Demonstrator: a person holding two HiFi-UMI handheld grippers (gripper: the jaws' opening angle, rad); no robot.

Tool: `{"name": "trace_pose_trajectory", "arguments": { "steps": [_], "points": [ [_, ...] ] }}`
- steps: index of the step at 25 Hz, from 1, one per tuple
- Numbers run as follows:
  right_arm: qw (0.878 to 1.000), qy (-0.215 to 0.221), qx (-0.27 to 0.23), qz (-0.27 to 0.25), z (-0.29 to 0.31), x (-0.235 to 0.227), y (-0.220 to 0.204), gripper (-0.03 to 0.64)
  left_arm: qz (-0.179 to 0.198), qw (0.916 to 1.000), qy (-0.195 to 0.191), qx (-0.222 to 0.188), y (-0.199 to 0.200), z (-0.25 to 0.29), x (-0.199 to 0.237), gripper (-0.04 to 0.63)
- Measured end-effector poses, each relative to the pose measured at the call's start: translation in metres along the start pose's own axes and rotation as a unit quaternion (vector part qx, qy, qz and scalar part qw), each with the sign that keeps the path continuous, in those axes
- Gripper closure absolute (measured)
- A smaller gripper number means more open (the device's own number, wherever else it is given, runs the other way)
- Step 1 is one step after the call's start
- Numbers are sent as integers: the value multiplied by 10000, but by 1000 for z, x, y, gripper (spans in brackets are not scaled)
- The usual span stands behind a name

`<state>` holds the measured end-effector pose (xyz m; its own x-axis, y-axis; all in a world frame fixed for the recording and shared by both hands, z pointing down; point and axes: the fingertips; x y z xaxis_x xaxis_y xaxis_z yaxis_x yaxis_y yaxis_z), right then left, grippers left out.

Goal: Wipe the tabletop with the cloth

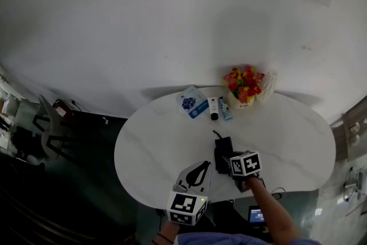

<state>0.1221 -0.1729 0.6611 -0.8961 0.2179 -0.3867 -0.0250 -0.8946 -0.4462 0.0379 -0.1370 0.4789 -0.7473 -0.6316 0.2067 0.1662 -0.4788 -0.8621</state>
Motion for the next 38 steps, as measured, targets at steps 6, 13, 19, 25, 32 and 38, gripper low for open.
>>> {"name": "trace_pose_trajectory", "arguments": {
  "steps": [6,13,19,25,32,38],
  "points": [
    [9990,-242,-162,349,-45,-73,-18,517,167,9993,-342,10,10,37,-59,569],
    [9966,-562,-334,494,-97,-153,-40,517,378,9960,-805,98,12,79,-129,569],
    [9917,-863,-495,817,-144,-219,-64,517,656,9890,-1319,129,21,110,-197,569],
    [9855,-1184,-614,1050,-186,-277,-88,517,1065,9769,-1837,235,22,127,-251,569],
    [9712,-1645,-807,1524,-244,-352,-130,517,1315,9663,-2184,361,20,140,-293,569],
    [9504,-2261,-869,1951,-293,-412,-168,517,1486,9593,-2355,478,17,145,-312,569]
  ]
}}
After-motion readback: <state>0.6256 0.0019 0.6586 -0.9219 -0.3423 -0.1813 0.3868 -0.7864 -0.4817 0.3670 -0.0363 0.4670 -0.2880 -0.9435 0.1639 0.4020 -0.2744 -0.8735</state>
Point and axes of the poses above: the fingertips, and each gripper's own axes: z forward along the fingers, x to its left, y out of its top, and after that the axes turned 5 degrees about x, right-handed
